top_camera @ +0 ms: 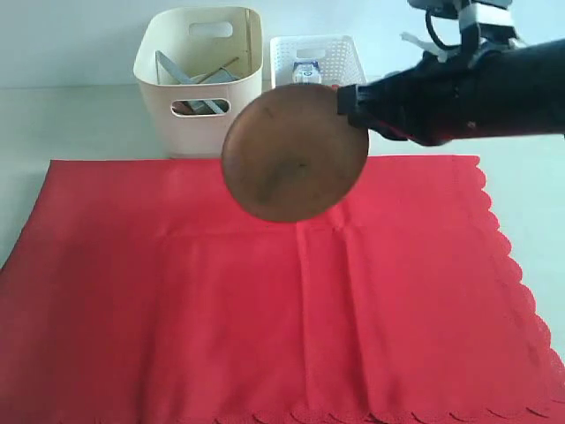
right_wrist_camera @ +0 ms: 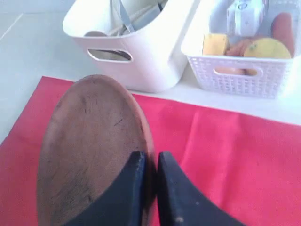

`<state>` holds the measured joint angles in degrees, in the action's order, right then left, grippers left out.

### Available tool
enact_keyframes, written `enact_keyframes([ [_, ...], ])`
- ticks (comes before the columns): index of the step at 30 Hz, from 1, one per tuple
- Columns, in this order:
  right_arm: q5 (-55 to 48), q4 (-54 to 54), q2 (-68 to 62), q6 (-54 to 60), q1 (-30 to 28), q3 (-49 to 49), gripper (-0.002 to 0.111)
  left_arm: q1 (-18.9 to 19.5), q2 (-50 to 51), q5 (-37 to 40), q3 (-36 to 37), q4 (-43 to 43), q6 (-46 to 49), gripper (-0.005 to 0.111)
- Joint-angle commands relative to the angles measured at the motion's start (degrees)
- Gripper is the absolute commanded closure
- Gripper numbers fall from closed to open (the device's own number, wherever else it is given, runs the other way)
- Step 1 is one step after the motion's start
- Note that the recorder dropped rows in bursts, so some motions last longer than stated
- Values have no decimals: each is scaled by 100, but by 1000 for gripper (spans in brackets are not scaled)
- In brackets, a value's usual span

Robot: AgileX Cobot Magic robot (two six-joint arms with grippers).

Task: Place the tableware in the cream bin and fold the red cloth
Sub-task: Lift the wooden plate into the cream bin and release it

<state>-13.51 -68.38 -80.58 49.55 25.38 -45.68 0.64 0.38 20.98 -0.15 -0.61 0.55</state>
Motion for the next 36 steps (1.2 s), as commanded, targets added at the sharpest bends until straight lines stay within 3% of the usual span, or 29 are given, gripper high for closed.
enact_keyframes([
  [1, 247, -26, -608, 99, -11, -688, 108, 12, -38, -75, 15, -1, 6, 107],
  [17, 338, -1154, -3209, 99, -11, -3975, 108, 12, -38, -75, 15, -1, 6, 107],
  [27, 537, -2148, -4074, 76, -11, -4798, 108, 12, -38, -75, 15, -1, 6, 107],
  [30, 550, -2148, -4082, 76, -11, -4798, 102, 12, -38, -75, 15, -1, 6, 107],
  [36, 639, -2136, -4082, 189, -11, -4798, 71, 12, -38, -75, 15, -1, 6, 107],
])
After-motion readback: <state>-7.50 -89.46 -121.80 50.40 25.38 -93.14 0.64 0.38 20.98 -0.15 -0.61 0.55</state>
